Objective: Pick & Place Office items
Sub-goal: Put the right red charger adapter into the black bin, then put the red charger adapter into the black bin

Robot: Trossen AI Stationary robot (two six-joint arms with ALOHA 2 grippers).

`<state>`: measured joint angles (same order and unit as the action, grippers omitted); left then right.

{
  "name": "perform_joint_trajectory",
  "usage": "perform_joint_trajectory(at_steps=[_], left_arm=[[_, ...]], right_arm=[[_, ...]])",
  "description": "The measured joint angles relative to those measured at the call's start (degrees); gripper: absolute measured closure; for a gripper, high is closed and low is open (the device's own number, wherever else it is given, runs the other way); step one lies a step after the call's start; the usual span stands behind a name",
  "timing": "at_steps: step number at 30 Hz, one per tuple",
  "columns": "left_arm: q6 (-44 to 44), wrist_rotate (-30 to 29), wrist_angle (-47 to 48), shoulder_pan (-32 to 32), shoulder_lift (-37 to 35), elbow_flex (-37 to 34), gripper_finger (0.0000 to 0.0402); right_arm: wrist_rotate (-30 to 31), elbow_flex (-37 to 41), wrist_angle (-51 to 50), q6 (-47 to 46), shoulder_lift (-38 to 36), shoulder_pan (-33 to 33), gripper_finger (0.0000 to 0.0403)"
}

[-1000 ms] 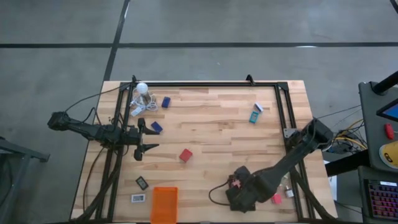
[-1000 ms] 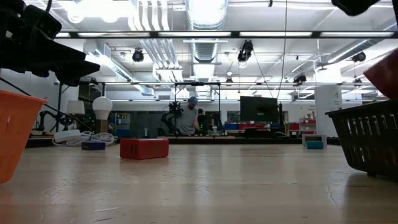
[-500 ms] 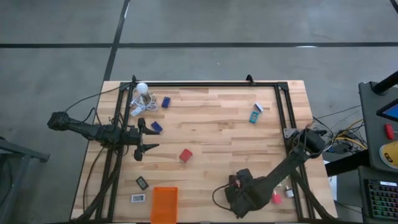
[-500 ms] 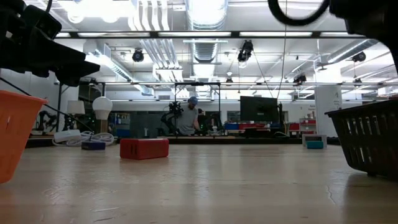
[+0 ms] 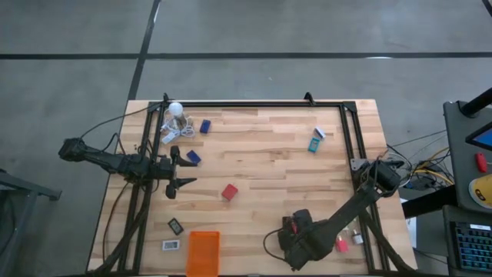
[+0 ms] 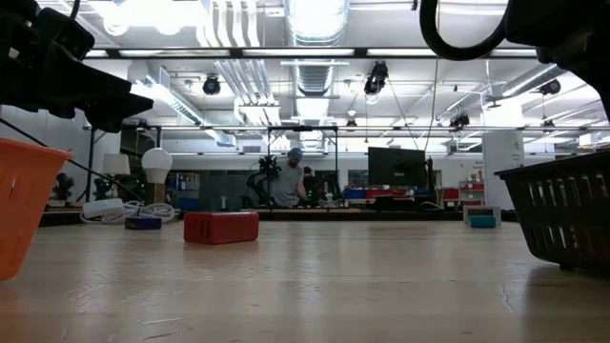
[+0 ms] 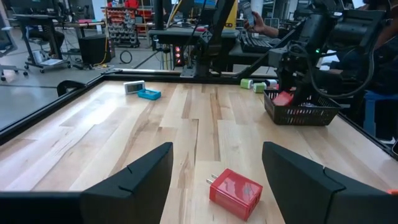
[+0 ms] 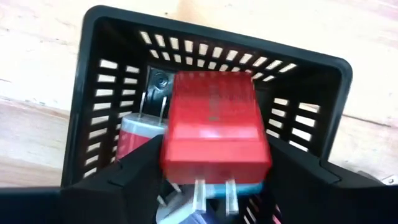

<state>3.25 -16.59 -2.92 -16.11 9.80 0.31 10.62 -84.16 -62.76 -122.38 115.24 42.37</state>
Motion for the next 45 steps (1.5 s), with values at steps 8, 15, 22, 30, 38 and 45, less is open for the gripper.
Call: perform_joint_trajectory(at_steps=[8, 15, 22, 30, 38, 45], left_arm=[[0.02, -0.01, 0.0, 0.01, 0.0, -0.01, 0.0149], [0.01, -0.01, 0.0, 0.01, 0.0, -0.01, 0.0149], [0.02, -0.01, 0.0, 0.01, 0.0, 0.0, 0.0149], [0.01, 0.02, 0.01, 0.01, -0.04, 0.01, 0.0149], [0.02, 0.02, 0.0, 0.01, -0.04, 0.01, 0.0149], [0.0, 0.01, 0.01, 0.01, -0.02, 0.01, 0.0149]], right_arm=[[-0.02, 0.0, -0.04, -0.66, 0.0, 0.0, 0.0116], [-0.03, 0.0, -0.02, -0.66, -0.02, 0.0, 0.0112], [-0.23, 0.02, -0.4, -0.49, -0.33, 0.0, 0.0117], [0.13, 0.04, -1.96, 2.84, -4.32, -0.07, 0.0121], [8.55, 0.04, -3.13, 9.64, -8.7, -0.08, 0.0139], [16.72, 0.04, -3.45, 18.51, -9.75, -1.45, 0.0151]])
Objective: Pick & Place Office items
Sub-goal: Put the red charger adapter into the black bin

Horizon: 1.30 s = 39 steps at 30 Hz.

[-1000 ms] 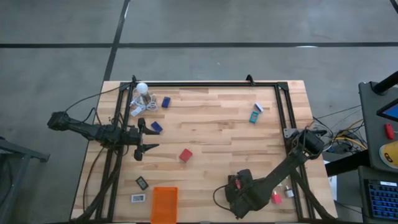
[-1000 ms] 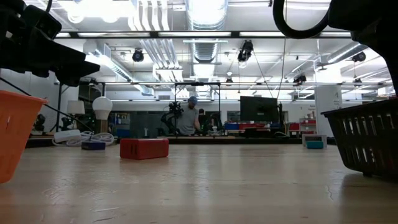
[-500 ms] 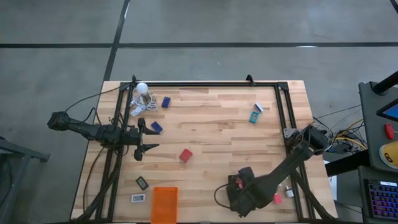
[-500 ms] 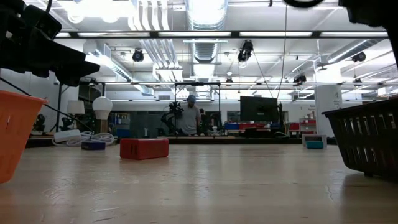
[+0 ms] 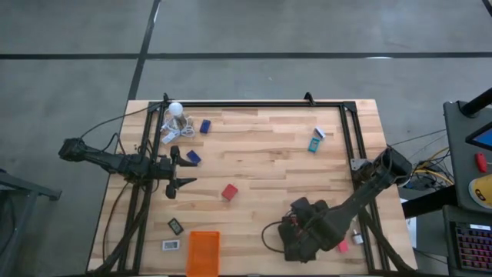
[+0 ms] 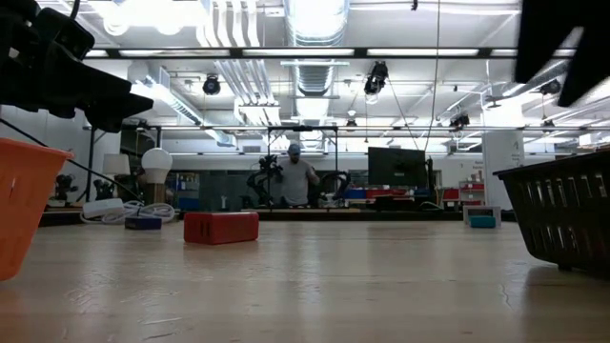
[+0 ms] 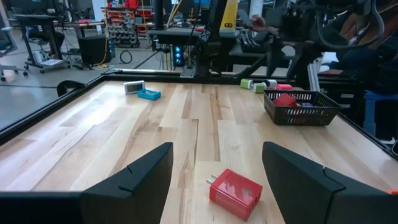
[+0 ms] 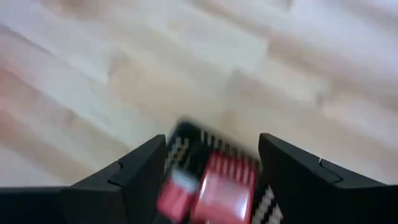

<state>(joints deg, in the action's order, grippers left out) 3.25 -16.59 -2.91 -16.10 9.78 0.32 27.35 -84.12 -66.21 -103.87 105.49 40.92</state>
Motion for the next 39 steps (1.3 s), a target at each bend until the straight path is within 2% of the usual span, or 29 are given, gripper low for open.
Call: perform_joint_trajectory(at_steps=[5, 16, 22, 30, 39], left_arm=[[0.02, 0.01, -0.01, 0.0, 0.02, -0.01, 0.0149], [0.02, 0.01, -0.01, 0.0, 0.02, -0.02, 0.0149], [0.02, 0.0, -0.01, 0.0, 0.02, 0.0, 0.0149], [0.02, -0.01, -0.01, 0.0, 0.02, -0.01, 0.0149], [0.02, -0.01, -0.01, 0.0, 0.02, 0.0, 0.0149]], right_arm=[[7.19, 0.0, 0.86, 12.84, -0.02, -2.01, 0.0155], [12.29, 0.0, 3.99, 37.64, 0.24, -8.22, 0.0165], [19.06, 0.02, 11.27, 55.13, 0.38, -10.28, 0.0156], [18.06, 0.44, 21.88, 72.2, 0.46, -14.91, 0.0135], [5.1, 3.18, 40.61, 91.81, 0.76, -21.52, 0.0131]])
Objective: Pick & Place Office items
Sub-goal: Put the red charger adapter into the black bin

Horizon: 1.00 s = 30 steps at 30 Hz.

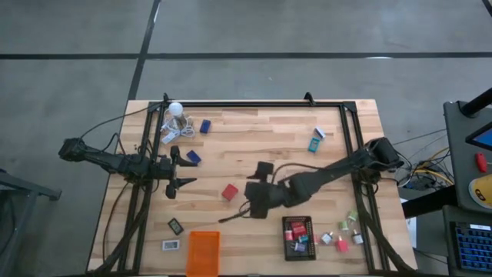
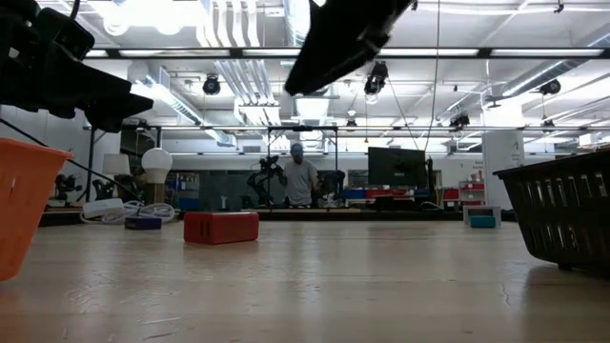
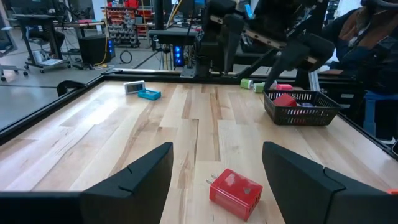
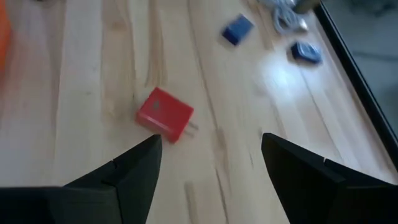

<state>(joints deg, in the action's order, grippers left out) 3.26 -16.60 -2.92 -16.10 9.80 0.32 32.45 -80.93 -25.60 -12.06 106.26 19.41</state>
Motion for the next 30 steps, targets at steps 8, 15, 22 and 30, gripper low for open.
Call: perform_joint_trajectory(at_steps=[8, 15, 22, 30], left_arm=[[0.0, 0.01, 0.0, 0.0, 0.0, -0.01, 0.0149], [-0.02, 0.0, 0.0, 0.0, 0.0, 0.0, 0.0149], [-0.01, 0.01, 0.0, -0.01, 0.0, -0.01, 0.0149], [0.0, 0.0, 0.0, 0.0, -0.04, -0.01, 0.0149]], right_arm=[[-11.4, 6.31, 15.0, 20.16, 0.0, -5.65, 0.0129], [-27.3, 10.64, 24.22, 29.2, 0.03, -10.95, 0.0131], [-34.7, 10.98, 27.62, 32.05, 0.35, -13.97, 0.0138], [-42.02, 11.11, 29.3, 39.14, 2.14, -15.63, 0.0129]])
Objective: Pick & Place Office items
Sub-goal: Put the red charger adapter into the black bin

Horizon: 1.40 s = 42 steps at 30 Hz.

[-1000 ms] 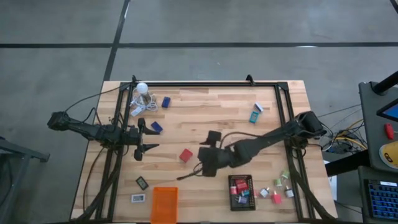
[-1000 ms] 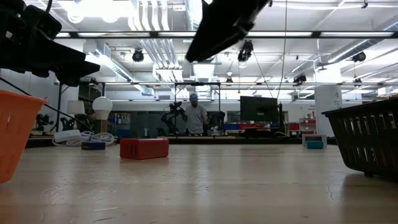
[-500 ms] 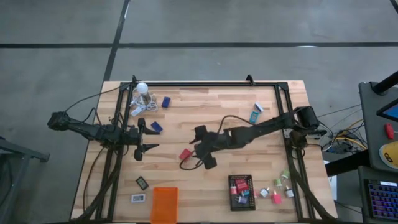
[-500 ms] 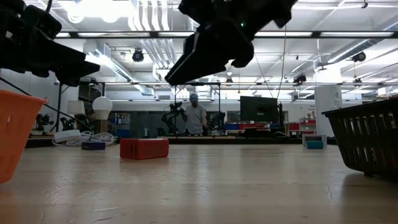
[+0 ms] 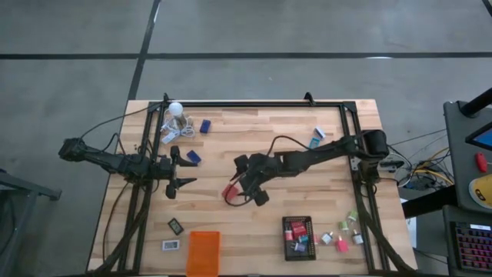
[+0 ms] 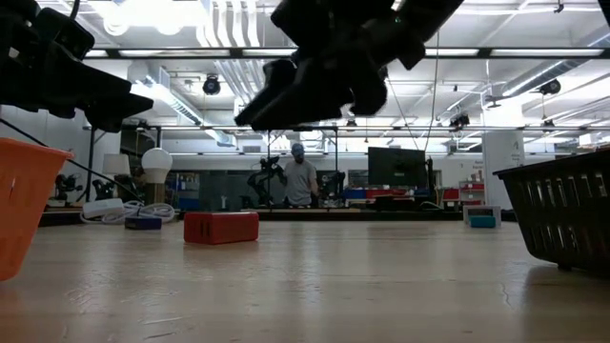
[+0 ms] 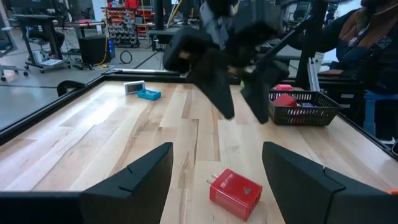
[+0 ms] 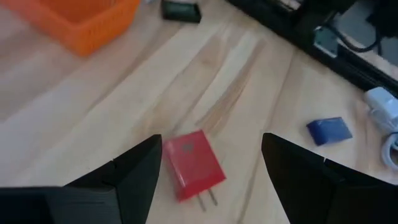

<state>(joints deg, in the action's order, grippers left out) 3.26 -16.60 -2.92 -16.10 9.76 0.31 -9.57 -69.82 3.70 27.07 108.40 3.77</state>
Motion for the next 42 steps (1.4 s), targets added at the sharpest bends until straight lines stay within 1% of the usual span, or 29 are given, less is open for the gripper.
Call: perform_joint_trajectory(at_steps=[2, 4, 6, 8, 13, 18, 25, 32, 42], left_arm=[[0.0, 0.01, 0.0, -0.02, 0.0, 0.0, 0.0149], [0.01, -0.02, 0.01, -0.02, 0.17, 0.0, 0.0149], [0.01, 0.02, 0.02, -0.02, 0.2, 0.01, 0.0149], [0.0, -0.01, 0.03, -0.02, 0.49, 0.01, 0.0149], [0.0, 0.2, 0.08, -0.02, 1.0, 0.01, 0.0149], [0.0, 0.21, -0.05, -0.02, 1.22, 0.01, 0.0149], [0.01, 0.28, 0.02, 0.0, 2.28, 0.01, 0.0149], [0.0, 0.26, 0.11, 0.0, 3.01, 0.01, 0.0149], [0.01, 0.15, 0.07, 0.0, 3.86, 0.01, 0.0149]], right_arm=[[-0.1, -0.18, 2.16, 1.36, 1.3, -0.26, 0.0129], [-0.08, 0.0, 1.92, 2.35, 1.87, -0.5, 0.0131], [-0.05, -0.29, 4.95, 3.7, 3.59, -0.65, 0.0133], [-0.01, -0.12, 4.68, 4.33, 4.9, -0.83, 0.0135], [-0.24, -2.51, 5.55, 5.07, 8.83, -1.2, 0.014], [-3.56, -4.89, 5.61, 5.89, 11.61, -1.99, 0.0144], [-9.92, -6.17, 4.85, 5.9, 12.72, -3.54, 0.0146], [-10.55, -7.74, 3.96, 6.12, 14.5, -3.62, 0.0149], [-10.46, -7.33, 3.62, 6.11, 14.58, -3.69, 0.0154]])
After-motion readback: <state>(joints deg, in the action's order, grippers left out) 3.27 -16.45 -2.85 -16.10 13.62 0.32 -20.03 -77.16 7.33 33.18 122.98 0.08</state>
